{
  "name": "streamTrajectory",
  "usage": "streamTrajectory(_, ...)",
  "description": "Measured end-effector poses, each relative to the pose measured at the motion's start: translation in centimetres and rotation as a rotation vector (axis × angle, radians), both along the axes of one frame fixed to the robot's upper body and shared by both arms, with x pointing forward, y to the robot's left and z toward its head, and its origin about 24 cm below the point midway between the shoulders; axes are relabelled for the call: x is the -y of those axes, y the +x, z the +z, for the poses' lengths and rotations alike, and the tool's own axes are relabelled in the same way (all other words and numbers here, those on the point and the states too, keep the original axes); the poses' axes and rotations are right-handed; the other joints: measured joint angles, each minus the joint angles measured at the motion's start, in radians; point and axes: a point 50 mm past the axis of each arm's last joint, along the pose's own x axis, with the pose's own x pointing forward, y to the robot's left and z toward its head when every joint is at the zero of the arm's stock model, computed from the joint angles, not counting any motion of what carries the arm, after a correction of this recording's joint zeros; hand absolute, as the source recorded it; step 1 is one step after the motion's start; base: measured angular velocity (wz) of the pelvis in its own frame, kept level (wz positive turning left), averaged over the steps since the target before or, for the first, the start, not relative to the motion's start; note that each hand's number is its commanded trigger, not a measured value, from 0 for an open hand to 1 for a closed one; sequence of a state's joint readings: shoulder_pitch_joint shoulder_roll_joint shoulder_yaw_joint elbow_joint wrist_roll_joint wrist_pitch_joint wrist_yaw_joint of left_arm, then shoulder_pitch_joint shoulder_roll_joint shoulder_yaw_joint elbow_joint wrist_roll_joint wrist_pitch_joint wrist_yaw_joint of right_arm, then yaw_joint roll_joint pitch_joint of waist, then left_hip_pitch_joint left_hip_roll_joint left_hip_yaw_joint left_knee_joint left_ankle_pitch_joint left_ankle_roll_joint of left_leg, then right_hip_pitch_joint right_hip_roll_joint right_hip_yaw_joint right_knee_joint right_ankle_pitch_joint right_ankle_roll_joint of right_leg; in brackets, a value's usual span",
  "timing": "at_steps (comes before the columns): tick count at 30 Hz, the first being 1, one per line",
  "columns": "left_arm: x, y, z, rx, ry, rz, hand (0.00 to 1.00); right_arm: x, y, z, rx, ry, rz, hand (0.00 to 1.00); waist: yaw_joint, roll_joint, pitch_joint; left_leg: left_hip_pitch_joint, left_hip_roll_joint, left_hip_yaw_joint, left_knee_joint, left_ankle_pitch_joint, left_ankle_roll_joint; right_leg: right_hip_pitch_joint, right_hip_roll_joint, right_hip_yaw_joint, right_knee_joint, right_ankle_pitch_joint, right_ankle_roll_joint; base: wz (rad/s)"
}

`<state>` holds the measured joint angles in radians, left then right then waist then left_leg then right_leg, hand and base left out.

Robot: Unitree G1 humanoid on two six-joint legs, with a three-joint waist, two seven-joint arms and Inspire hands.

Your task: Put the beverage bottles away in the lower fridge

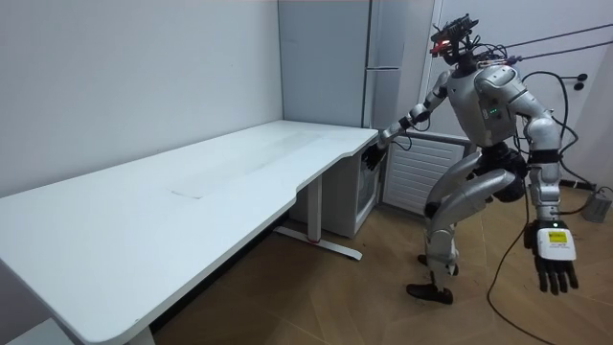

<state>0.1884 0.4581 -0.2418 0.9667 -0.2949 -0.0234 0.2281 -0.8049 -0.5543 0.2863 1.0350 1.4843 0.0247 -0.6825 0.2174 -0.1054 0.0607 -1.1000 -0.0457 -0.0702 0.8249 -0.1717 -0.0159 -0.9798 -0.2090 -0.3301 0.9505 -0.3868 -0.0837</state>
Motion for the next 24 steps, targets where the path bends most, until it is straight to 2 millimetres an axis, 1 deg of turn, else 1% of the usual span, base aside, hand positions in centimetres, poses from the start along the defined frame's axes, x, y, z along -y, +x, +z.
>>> streamTrajectory(2,0.0,-0.1,0.0,-0.001,-0.004,0.007,0.0,0.0,0.0,0.0,-0.003,-0.001,-0.003,0.0,0.008,0.0,0.0001,0.0,0.001,-0.003,0.001,0.001,-0.005,-0.001,0.002,0.0,0.003,-0.002,-0.003,0.0)
streamTrajectory(4,0.0,-0.1,0.0,0.0,-0.006,0.006,0.0,0.0,0.0,0.0,-0.002,0.001,-0.003,0.0,0.01,-0.001,0.0002,0.0,0.001,-0.007,-0.001,0.001,-0.011,-0.002,0.003,-0.001,0.003,-0.002,-0.005,0.0)
streamTrajectory(7,0.1,0.1,0.0,0.007,-0.008,0.003,0.0,-0.1,0.0,0.0,-0.001,0.003,-0.003,0.0,0.011,0.0,0.0001,0.002,0.001,-0.01,-0.004,0.004,-0.016,-0.002,0.005,-0.002,0.002,-0.002,-0.007,0.0)
streamTrajectory(11,0.1,0.2,0.0,0.011,-0.009,0.0,0.0,-0.2,0.1,0.1,0.007,0.011,-0.001,0.0,0.011,0.0,0.0001,0.004,0.002,-0.013,-0.017,0.013,-0.016,-0.001,0.009,-0.004,-0.011,0.006,-0.012,0.0)
streamTrajectory(15,0.4,0.4,0.0,0.012,-0.015,-0.022,0.0,-0.1,0.0,0.0,0.015,0.015,-0.004,0.0,0.011,-0.001,0.0,0.009,0.004,-0.013,-0.033,0.02,-0.014,0.005,0.012,-0.007,-0.028,0.017,-0.013,0.0)
streamTrajectory(19,0.6,0.7,0.1,0.021,-0.02,-0.046,0.0,0.4,-0.6,-1.2,0.022,0.037,-0.01,0.0,0.015,-0.001,0.0002,0.024,0.004,-0.018,-0.038,0.022,-0.011,0.031,0.011,-0.023,-0.039,0.016,-0.014,0.08)
streamTrajectory(22,0.9,1.0,0.2,0.027,-0.034,-0.06,0.0,0.7,-1.2,-2.1,0.03,0.041,0.009,0.0,0.013,0.0,0.0005,0.034,0.006,-0.03,-0.04,0.022,-0.011,0.051,0.018,-0.034,-0.056,0.016,-0.01,0.05)
streamTrajectory(24,0.7,1.3,0.4,0.035,-0.045,-0.075,0.0,1.0,-1.8,-3.2,0.034,0.04,0.036,0.0,0.012,0.001,0.0009,0.049,0.008,-0.037,-0.044,0.02,-0.012,0.073,0.023,-0.042,-0.07,0.017,-0.009,0.02)
